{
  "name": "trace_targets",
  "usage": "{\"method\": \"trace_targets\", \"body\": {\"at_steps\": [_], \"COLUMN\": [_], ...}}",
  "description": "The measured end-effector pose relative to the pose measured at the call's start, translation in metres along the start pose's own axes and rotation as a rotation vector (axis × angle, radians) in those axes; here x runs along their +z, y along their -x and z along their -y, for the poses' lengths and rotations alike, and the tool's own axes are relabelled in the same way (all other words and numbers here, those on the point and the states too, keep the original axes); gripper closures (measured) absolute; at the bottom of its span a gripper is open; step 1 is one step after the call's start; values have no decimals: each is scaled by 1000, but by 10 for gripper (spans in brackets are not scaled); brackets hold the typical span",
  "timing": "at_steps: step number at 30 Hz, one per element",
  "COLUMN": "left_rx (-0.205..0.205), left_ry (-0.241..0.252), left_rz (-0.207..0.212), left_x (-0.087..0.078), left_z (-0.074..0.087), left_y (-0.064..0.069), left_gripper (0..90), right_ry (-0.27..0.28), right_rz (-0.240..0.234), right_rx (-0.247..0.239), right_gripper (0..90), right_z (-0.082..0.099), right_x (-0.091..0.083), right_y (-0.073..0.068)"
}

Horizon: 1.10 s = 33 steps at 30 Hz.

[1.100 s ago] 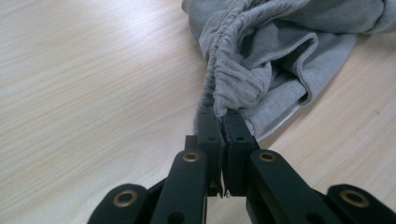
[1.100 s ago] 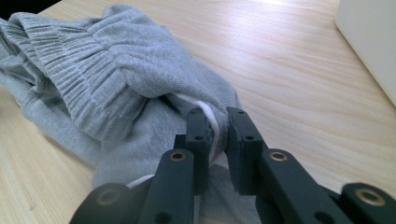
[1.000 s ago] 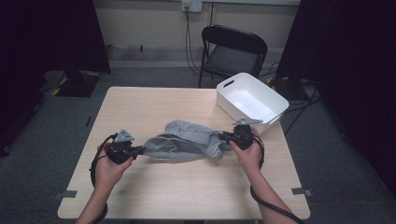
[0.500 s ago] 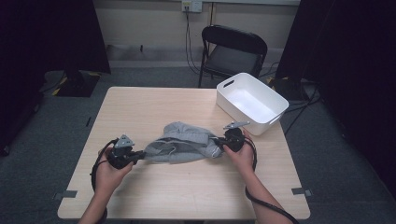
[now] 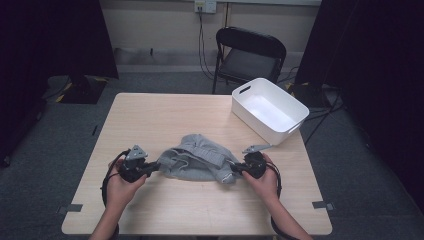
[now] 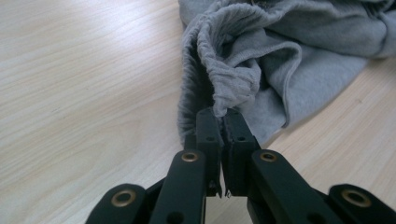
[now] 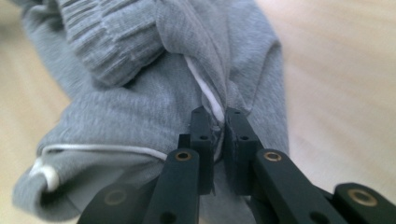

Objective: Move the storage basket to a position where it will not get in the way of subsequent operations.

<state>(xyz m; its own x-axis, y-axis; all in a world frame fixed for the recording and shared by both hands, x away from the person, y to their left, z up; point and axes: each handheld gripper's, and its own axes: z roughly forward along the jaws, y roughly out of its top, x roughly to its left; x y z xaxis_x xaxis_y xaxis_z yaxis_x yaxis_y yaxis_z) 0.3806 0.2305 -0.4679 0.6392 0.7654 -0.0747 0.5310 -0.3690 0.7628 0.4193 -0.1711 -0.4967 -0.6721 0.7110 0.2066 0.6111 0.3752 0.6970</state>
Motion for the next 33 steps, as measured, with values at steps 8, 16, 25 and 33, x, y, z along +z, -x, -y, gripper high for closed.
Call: {"method": "trace_targets", "body": {"at_steps": [8,16,25,33], "left_rx": [-2,-11,13,21], "left_ry": [11,30,55,56], "left_rz": [-3,-8,-50,-64], "left_x": [4,4,2,-3], "left_z": [-1,3,5,7], "left_y": [5,6,9,10], "left_gripper": [842,758,588,566], "right_ry": [25,82,178,195], "right_rz": [-43,-32,-28,-63], "right_rx": [13,-16,-108,-170], "right_gripper": [835,687,523,498], "right_z": [18,21,0,-24], "right_x": [-10,-18,-39,-33], "right_y": [-10,-11,-24,-36]}}
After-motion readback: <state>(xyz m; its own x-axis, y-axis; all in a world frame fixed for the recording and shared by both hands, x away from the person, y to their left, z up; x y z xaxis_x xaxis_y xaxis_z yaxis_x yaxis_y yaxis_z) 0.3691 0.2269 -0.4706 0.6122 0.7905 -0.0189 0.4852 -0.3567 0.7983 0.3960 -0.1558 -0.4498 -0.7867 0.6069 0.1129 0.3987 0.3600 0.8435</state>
